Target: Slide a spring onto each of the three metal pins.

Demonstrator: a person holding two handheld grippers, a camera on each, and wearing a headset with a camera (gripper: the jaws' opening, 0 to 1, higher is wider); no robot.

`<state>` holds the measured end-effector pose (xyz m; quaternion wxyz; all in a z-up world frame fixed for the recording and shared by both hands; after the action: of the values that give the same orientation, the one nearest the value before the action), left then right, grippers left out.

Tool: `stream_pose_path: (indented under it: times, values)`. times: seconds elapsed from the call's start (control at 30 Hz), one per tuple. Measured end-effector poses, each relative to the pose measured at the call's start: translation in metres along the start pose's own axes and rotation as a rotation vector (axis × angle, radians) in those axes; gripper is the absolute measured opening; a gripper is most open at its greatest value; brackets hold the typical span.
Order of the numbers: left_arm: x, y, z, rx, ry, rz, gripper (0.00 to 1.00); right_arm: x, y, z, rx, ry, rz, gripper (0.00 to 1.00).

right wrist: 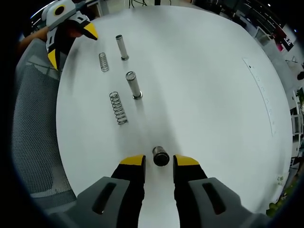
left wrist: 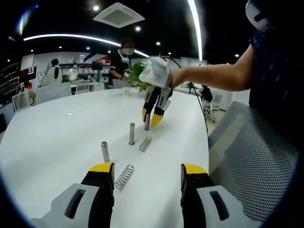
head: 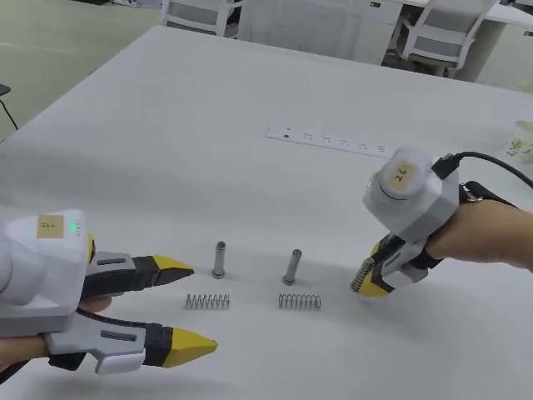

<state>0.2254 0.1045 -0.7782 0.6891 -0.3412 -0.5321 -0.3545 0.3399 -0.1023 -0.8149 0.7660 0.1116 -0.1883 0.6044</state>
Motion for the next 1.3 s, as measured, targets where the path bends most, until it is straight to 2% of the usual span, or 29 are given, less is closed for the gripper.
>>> stream_pose_path:
  times: [0.67,1.3]
  values:
    - [0.001,-0.001,-0.001,-0.006,-0.005,-0.007,0.51,-0.008,0.008,0.012,-0.021,-0.010,-0.017,0.22]
    - [0.002,-0.002,0.001,-0.012,-0.008,-0.012,0.51,-0.007,0.032,0.016,-0.011,-0.024,-0.022,0.22]
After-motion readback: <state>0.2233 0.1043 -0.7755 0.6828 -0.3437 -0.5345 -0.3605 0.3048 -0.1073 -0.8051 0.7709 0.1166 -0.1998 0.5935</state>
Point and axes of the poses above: the centre of the closed fingertips' face, and the gripper's own axes: z roughly backward along the fingers, y roughly to its left, x roughly out of its top, the point moved 3 cm from there along z, roughly backward along the fingers, and after that the axes turned 9 degrees about -y, right-handed, at the moved point
